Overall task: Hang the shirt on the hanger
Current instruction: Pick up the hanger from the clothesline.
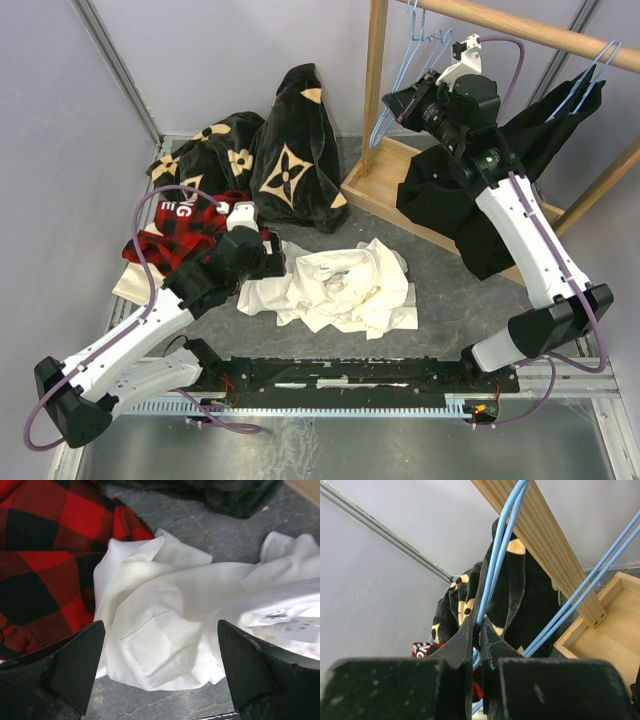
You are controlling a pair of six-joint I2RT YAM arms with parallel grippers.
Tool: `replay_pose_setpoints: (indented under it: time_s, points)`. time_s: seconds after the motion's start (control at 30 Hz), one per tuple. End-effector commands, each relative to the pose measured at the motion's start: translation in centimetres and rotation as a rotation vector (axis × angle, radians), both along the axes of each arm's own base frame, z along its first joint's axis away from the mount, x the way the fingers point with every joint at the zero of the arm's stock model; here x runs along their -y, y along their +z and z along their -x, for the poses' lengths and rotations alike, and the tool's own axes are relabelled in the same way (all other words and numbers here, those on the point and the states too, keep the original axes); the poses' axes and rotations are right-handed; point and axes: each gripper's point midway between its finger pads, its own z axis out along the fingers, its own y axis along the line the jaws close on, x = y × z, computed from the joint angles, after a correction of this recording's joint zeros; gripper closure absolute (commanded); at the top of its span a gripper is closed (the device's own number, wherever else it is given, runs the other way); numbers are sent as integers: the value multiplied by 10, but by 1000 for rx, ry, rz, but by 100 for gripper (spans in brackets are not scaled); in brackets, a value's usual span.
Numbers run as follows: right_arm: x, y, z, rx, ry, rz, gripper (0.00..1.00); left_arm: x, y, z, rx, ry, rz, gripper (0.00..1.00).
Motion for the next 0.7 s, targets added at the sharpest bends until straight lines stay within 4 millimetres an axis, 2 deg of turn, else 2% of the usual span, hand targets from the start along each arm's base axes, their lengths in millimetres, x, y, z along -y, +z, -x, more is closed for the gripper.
replay_pose_setpoints:
  time_s: [0.0, 0.07, 0.33, 0.67]
  points:
    - [-2, 37, 23, 98, 70, -17, 100, 16, 63, -17, 156, -40, 106, 1]
    - [-2, 34, 23, 90, 75, -14, 100, 18, 74, -20, 183, -49, 107, 1]
    - [-5, 27, 20, 60, 103, -26, 100, 31, 90, -31, 193, -83, 97, 1]
    - [-5, 22, 17, 38, 114, -29, 100, 51, 121, -45, 230, -133, 119, 1]
